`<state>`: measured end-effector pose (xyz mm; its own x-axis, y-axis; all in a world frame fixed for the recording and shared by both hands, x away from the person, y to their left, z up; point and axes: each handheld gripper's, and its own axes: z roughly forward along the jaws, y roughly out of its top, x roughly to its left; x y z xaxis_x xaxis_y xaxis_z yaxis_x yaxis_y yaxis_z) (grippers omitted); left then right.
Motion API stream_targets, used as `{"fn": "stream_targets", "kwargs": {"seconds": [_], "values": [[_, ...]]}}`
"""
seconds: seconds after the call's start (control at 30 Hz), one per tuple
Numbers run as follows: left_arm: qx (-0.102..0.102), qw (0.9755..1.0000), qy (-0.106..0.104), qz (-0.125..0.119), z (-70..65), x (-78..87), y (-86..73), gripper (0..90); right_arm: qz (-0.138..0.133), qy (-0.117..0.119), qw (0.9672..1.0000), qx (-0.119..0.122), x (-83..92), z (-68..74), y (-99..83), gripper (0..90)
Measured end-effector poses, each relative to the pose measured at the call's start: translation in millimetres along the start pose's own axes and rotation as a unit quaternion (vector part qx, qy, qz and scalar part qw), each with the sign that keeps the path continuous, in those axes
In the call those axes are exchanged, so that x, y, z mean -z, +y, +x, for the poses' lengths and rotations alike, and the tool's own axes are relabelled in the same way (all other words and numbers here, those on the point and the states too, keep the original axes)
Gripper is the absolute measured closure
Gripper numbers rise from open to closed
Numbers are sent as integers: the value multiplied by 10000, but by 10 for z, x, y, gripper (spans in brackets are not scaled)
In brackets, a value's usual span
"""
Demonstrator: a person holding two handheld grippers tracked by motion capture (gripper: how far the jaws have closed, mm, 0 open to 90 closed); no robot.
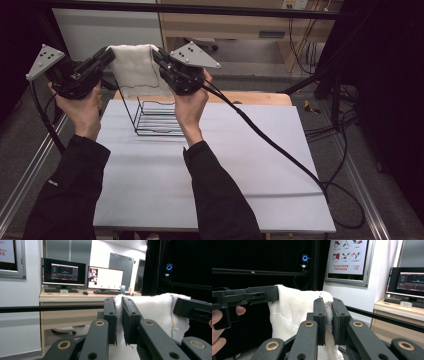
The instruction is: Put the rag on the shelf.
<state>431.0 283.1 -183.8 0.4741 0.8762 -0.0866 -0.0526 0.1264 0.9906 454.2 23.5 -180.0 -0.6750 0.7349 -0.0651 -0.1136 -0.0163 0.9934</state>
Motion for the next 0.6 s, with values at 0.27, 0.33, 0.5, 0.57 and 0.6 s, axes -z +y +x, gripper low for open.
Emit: {"fn": "stream_targets", "kwargs": {"seconds": [0.27, 0.33, 0.5, 0.57, 0.6], "values": [[67, 10000, 6, 33, 51, -119, 9, 825, 64, -61, 9999, -48, -89, -75, -8, 829], [52, 10000, 9, 45, 55, -143, 21, 825, 65, -70, 9999, -51, -107, -97, -4, 829], [4, 10000, 32, 53, 63, -193, 71, 825, 62, -93, 9999, -88, -144, -137, 13, 829], [12, 10000, 45, 45, 70, -211, 90, 825, 50, -96, 9999, -88, -161, -149, 29, 829], [-1, 10000, 50, 53, 78, -219, 98, 825, 53, -90, 9999, -102, -169, -151, 39, 829]]}}
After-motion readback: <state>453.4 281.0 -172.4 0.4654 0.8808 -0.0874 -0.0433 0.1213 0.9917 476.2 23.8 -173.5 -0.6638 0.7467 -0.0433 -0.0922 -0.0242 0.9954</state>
